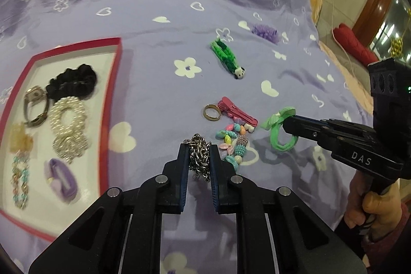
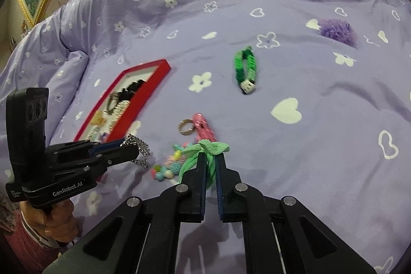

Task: Organize jewelry
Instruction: 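Carry the chain bracelet and green bow hair tie over the red tray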

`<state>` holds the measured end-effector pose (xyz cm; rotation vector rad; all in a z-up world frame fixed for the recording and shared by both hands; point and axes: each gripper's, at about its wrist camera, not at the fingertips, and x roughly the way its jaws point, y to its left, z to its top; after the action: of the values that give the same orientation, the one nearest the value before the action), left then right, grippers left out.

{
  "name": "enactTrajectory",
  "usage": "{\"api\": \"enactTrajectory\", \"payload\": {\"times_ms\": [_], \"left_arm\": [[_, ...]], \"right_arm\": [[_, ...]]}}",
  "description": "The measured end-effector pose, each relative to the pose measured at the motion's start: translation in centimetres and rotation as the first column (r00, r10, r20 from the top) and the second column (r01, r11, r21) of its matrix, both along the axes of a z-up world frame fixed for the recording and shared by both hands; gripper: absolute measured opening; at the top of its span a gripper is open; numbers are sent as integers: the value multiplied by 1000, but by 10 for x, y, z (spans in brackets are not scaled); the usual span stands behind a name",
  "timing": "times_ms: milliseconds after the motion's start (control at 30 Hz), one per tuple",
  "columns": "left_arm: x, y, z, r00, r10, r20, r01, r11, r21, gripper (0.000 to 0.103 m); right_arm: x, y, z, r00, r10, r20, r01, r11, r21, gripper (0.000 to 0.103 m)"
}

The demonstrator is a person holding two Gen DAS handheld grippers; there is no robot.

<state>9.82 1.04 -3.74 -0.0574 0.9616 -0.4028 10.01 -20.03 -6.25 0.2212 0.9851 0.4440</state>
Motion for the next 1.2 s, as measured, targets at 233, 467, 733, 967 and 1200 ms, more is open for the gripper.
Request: {"api": "enactTrajectory", "payload": {"times_ms": [233,467,733,967,1200], "left_arm": [[-16,27,21,997,66,33,-65,997,-36,13],[-32,67,30,986,160,48,-158,986,-53,13],[-47,117,34,962,268,59,-264,962,-64,13],[-55,152,31,937,347,52,-343,937,-64,13],[-54,180,24,914,403,37,-401,914,-54,13]], "right_arm": [[-4,19,15,999,38,20,-39,999,29,6],[-5,51,31,993,109,48,-111,993,47,6],[-4,101,37,976,206,65,-210,976,57,6],[-3,134,37,963,261,66,-266,961,73,6],[7,168,34,950,306,58,-310,945,99,6]]}}
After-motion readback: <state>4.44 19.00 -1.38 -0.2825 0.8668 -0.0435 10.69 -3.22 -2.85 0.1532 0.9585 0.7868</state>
